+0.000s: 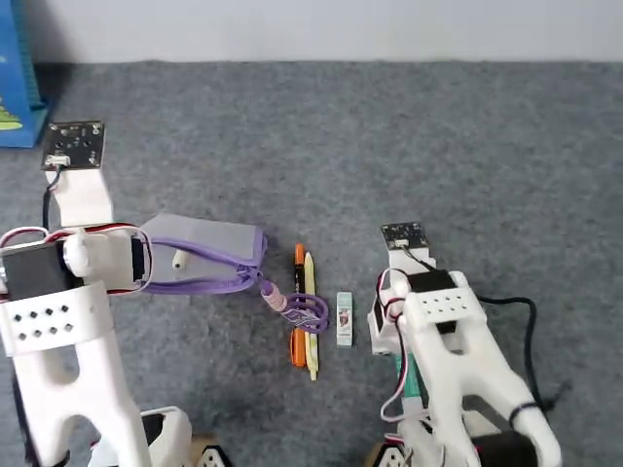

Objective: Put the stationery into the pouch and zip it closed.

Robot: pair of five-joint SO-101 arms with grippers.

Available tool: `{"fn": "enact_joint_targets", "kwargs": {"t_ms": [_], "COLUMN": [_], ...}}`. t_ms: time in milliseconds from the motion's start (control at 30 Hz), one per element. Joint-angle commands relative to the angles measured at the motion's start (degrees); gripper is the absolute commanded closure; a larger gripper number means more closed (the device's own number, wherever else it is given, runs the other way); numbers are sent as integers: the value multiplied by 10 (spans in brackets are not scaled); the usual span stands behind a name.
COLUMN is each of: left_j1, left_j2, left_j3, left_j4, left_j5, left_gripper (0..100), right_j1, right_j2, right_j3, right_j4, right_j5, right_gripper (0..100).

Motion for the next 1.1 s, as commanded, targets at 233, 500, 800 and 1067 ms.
{"fn": "enact_joint_targets", "kwargs": {"t_ms": [233,500,800,1067], "left_j1": [-4,-4,-3,-2], "left_j2": [-10,-10,-10,-10], "left_j3": [-10,-10,-10,-12], "left_j4": [13,13,12,12], "left_j5": [3,3,3,3], "left_gripper": [988,988,988,988], "right_j1": [16,16,-32,-116], "right_j2": [66,44,-141,-315], "right_j3": [-6,-24,-76,-183], "right_j4": [-25,-20,65,131], "right_j5": [28,29,50,36], "right_gripper": [946,990,991,991]}}
